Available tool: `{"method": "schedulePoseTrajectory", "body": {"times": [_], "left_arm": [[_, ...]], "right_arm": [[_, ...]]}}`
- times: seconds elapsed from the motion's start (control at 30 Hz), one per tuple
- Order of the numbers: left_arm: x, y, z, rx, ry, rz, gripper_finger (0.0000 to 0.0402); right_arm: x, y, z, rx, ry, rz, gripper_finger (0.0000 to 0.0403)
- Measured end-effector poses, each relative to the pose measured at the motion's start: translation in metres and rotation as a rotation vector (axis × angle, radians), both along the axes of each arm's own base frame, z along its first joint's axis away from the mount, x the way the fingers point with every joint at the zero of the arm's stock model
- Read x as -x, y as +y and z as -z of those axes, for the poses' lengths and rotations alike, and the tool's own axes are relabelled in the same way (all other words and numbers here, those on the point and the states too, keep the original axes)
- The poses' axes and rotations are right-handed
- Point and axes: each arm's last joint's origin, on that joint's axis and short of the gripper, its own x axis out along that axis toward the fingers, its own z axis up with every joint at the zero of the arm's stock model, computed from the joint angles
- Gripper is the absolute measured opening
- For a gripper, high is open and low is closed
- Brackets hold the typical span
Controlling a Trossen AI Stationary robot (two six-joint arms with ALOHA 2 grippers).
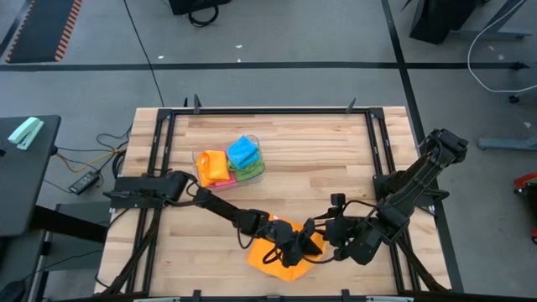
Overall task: Fold microfiber towels
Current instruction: Fold the yellow microfiber towel
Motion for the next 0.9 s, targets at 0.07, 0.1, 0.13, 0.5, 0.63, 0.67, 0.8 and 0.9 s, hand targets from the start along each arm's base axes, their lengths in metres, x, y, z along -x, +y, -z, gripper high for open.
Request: {"method": "schedulePoseTrajectory", "body": {"times": [0.07, 0.1, 0.13, 0.5, 0.63, 0.67, 0.8, 0.9], "left_arm": [[-0.0006, 0.0020, 0.0007, 0.013, 0.013, 0.000, 0.0018], [-0.0005, 0.0021, 0.0013, 0.015, 0.020, 0.000, 0.0023], [-0.0003, 0.0020, 0.0018, 0.015, 0.025, 0.000, 0.0027], [0.0021, -0.0034, 0.0032, 0.036, 0.050, 0.024, 0.0041], [0.0027, -0.0051, 0.0033, 0.037, 0.051, 0.027, 0.0098], [0.0028, -0.0053, 0.0034, 0.037, 0.053, 0.027, 0.0115], [0.0029, -0.0052, 0.0035, 0.054, 0.060, 0.028, 0.0182], [0.0030, -0.0058, 0.0029, 0.085, 0.068, 0.054, 0.0220]], "right_arm": [[0.0001, -0.0001, 0.0001, 0.001, 0.001, 0.000, 0.0166], [0.0000, 0.0000, 0.0000, 0.000, 0.001, 0.000, 0.0166], [0.0000, 0.0000, 0.0000, -0.001, 0.001, 0.000, 0.0166], [0.0001, 0.0001, 0.0002, -0.004, 0.004, -0.001, 0.0166], [-0.0001, 0.0003, 0.0001, -0.006, 0.002, -0.001, 0.0166], [-0.0001, 0.0002, 0.0001, -0.006, 0.002, -0.001, 0.0166], [0.0000, 0.0002, 0.0002, -0.005, 0.002, -0.001, 0.0166], [-0.0001, 0.0002, 0.0003, -0.005, 0.003, -0.001, 0.0166]]}}
